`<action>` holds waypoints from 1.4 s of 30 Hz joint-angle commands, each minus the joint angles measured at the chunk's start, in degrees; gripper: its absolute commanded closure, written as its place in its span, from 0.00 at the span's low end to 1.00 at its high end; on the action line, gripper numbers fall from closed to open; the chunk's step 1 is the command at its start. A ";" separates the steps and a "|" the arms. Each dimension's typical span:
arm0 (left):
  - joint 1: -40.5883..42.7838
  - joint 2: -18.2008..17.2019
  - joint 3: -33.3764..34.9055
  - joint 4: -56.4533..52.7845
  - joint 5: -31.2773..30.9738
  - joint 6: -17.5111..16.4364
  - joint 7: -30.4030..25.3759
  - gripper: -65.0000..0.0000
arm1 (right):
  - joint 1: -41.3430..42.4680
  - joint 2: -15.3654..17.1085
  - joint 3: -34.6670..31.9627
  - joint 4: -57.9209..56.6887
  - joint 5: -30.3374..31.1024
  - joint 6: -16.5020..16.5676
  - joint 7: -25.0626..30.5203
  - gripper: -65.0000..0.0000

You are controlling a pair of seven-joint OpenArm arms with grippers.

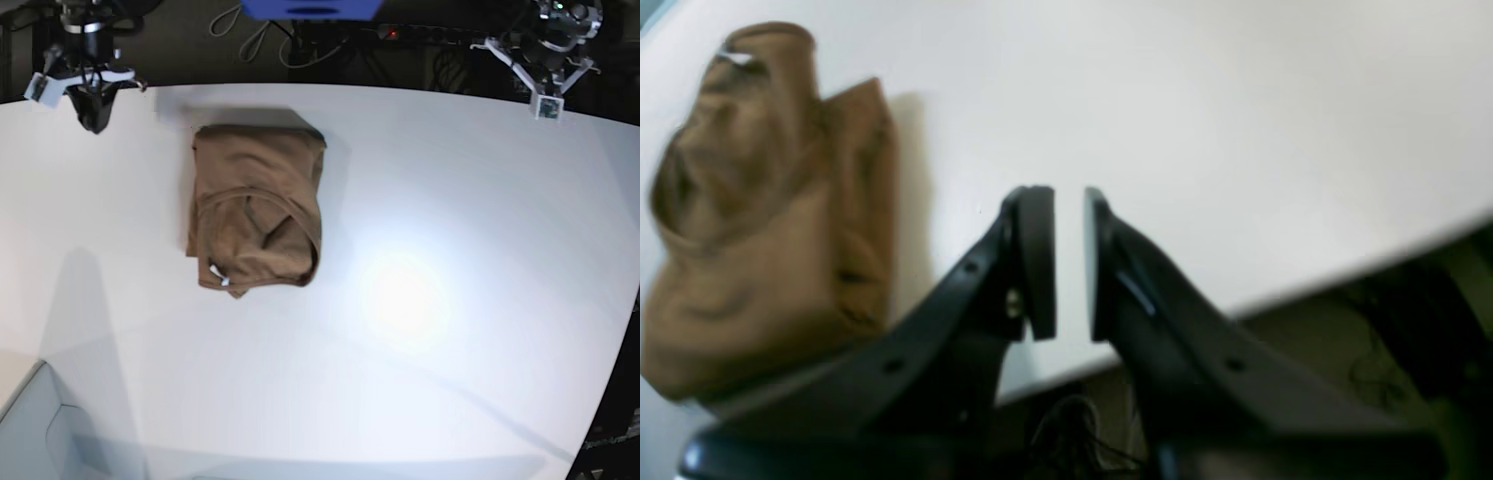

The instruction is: Layout the t-shirt on the table in an organized manner, then fold the t-shirt properly

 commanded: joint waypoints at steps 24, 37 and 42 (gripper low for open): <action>-5.35 -13.12 11.88 -61.00 -2.72 0.29 -26.98 1.00 | 7.26 9.04 2.80 -46.00 -1.03 7.85 1.82 0.91; -24.07 -16.55 12.14 -100.30 8.97 10.36 -49.75 1.00 | 28.09 13.35 2.80 -95.76 -20.98 6.00 36.45 0.91; -29.52 -16.29 12.23 -107.07 12.05 23.81 -55.29 1.00 | 32.23 14.41 2.71 -106.13 -34.08 -9.38 46.83 0.90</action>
